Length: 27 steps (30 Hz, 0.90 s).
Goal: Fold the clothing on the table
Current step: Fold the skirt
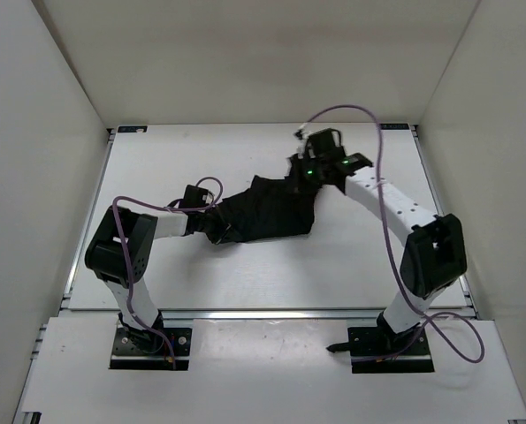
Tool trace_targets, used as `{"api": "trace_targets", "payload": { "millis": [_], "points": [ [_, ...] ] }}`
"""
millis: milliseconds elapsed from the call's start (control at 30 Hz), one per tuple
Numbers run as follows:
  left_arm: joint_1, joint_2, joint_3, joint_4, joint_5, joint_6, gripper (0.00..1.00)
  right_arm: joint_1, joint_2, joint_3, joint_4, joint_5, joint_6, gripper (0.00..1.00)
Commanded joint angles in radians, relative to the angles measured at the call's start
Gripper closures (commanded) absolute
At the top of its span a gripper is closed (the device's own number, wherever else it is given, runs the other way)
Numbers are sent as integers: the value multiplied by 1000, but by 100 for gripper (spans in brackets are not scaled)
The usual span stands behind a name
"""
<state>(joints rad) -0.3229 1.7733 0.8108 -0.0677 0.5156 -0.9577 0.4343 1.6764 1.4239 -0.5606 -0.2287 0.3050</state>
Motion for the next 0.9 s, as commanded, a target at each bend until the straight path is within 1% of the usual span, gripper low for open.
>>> {"api": "trace_targets", "payload": {
  "millis": [0,67,133,200,267,400,467,533,567,633,700,733,800,833,867],
  "points": [
    [1,3,5,-3,-28,8,97,150,87,65,100,-23,-35,100],
    [8,0,11,-18,-26,25,97,197,173,98,113,-66,-32,100],
    [19,0,17,-44,-19,34,97,236,293,160,64,-96,-52,100],
    [34,0,22,-67,-12,59,97,285,362,208,32,-86,-78,100],
    [44,-3,19,-79,-11,71,97,317,425,207,30,-72,-83,100],
    [47,-18,16,-98,3,83,95,351,491,210,44,-38,-60,100],
    [48,-43,1,-89,0,82,95,365,532,256,-4,6,-73,100],
    [59,-57,-12,-84,24,73,87,395,577,311,-73,109,-78,100],
    [70,-73,-19,-81,37,68,83,393,607,351,-117,121,-76,99],
    [91,-116,-22,-102,34,59,72,405,646,392,-175,199,-61,100],
    [125,-216,-28,-110,21,53,68,409,658,402,-217,286,-20,100],
    [154,-241,-38,-110,6,42,66,409,664,399,-244,331,26,100],
    [202,-348,-64,-92,-5,17,63,396,672,406,-306,412,116,100],
    [229,-392,-74,-90,-8,2,62,389,677,403,-321,446,134,100],
    [252,-403,-76,-83,-6,-1,63,380,666,396,-346,501,176,100]
  ]
}}
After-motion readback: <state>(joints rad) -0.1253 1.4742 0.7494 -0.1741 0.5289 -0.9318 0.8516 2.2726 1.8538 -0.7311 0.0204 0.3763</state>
